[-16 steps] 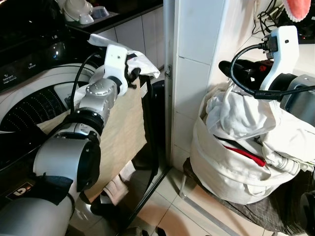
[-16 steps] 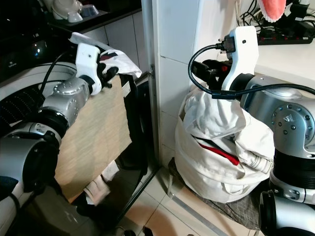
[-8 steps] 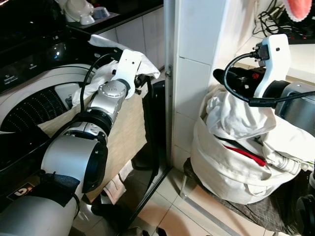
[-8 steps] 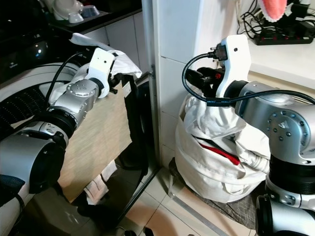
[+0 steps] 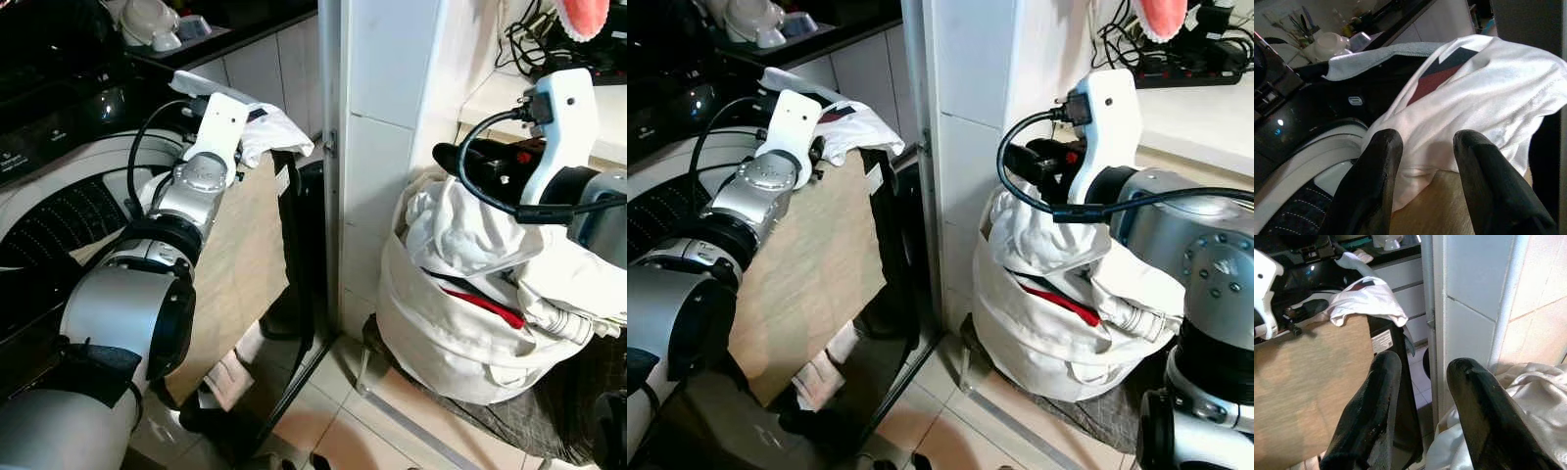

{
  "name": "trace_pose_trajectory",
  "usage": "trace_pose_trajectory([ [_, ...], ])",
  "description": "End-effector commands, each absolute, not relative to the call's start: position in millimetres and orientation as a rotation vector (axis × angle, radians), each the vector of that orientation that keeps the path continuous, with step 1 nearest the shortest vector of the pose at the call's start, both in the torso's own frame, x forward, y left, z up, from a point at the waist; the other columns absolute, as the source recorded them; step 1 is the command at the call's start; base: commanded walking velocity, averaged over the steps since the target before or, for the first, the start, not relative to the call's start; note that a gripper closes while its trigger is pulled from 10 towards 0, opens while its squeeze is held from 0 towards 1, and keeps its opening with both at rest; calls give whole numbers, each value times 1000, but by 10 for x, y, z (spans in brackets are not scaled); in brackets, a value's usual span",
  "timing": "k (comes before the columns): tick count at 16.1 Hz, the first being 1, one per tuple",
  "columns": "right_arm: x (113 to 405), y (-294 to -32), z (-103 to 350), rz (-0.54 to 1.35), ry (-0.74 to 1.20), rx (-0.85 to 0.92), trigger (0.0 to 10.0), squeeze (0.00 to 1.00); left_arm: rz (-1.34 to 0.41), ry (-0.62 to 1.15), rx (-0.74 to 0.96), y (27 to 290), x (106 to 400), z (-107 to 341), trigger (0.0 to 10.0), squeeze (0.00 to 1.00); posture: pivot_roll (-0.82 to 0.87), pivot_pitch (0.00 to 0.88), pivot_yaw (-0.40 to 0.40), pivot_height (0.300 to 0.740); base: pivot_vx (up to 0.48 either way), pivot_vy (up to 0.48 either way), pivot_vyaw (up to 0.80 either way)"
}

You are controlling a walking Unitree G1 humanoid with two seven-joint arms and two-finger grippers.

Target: Clothes washing

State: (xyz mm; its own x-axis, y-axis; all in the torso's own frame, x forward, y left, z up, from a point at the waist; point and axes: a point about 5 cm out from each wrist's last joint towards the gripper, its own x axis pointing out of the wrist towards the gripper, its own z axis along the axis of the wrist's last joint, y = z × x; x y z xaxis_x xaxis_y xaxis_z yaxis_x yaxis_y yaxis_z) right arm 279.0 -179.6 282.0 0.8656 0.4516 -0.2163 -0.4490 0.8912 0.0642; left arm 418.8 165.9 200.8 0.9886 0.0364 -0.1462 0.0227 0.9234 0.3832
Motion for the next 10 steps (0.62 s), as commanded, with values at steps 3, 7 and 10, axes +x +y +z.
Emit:
trace_pose_trajectory([
  [3, 2755, -1741, 2889, 490, 221, 28, 10000, 0, -48, 113, 187, 1547, 4206, 2068, 10000, 0, -276, 0, 71, 740, 0, 0, 0],
  [7, 2755, -1631, 2976, 539, 190, 42, 10000, 0, -156, -54, -105, 1352, 4249, 2395, 10000, 0, -295, 0, -3, 740, 0, 0, 0],
  [10, 2723, -1565, 2974, 586, 208, 21, 10000, 0, -254, 38, 123, 1169, 4216, 2203, 10000, 0, -312, 0, -22, 740, 0, 0, 0],
])
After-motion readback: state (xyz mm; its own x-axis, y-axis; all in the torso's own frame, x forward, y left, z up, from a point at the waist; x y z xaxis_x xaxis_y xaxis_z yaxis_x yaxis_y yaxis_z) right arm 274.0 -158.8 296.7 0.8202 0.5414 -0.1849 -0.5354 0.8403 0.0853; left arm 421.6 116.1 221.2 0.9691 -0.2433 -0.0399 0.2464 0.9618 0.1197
